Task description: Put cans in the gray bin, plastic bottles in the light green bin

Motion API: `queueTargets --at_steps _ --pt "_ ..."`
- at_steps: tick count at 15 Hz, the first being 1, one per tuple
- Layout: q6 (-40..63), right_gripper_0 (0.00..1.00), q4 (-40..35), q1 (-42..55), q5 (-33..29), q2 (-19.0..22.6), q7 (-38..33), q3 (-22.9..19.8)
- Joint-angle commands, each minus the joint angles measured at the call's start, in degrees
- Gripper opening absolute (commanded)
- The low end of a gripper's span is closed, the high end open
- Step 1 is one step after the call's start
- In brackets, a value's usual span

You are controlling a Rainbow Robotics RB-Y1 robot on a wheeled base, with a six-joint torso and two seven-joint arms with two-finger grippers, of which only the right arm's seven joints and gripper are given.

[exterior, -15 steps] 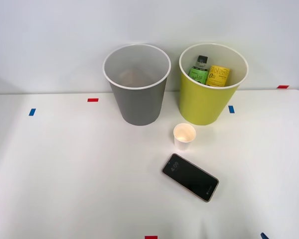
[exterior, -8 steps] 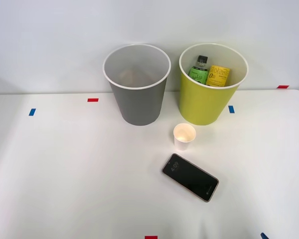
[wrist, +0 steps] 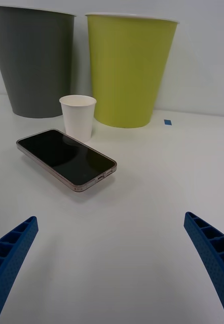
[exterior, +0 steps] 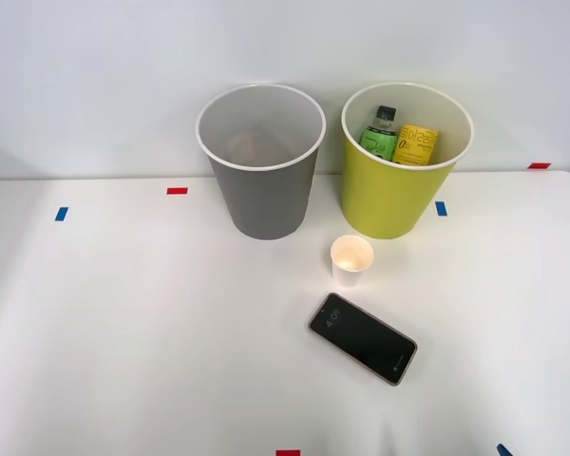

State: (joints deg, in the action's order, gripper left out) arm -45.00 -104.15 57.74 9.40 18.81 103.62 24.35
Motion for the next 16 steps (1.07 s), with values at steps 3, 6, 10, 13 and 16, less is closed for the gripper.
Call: queueTargets --at_steps 3,6,10,13,16 --pt "0.00 1.00 0.00 0.00 0.00 0.00 0.00 0.00" --pt "0.00 1.00 0.00 0.00 0.00 0.00 0.00 0.00" --pt "0.00 1.00 0.00 0.00 0.00 0.00 0.00 0.00" --pt "0.00 1.00 0.00 0.00 0.00 0.00 0.00 0.00" --pt "0.00 1.00 0.00 0.00 0.00 0.00 0.00 0.00"
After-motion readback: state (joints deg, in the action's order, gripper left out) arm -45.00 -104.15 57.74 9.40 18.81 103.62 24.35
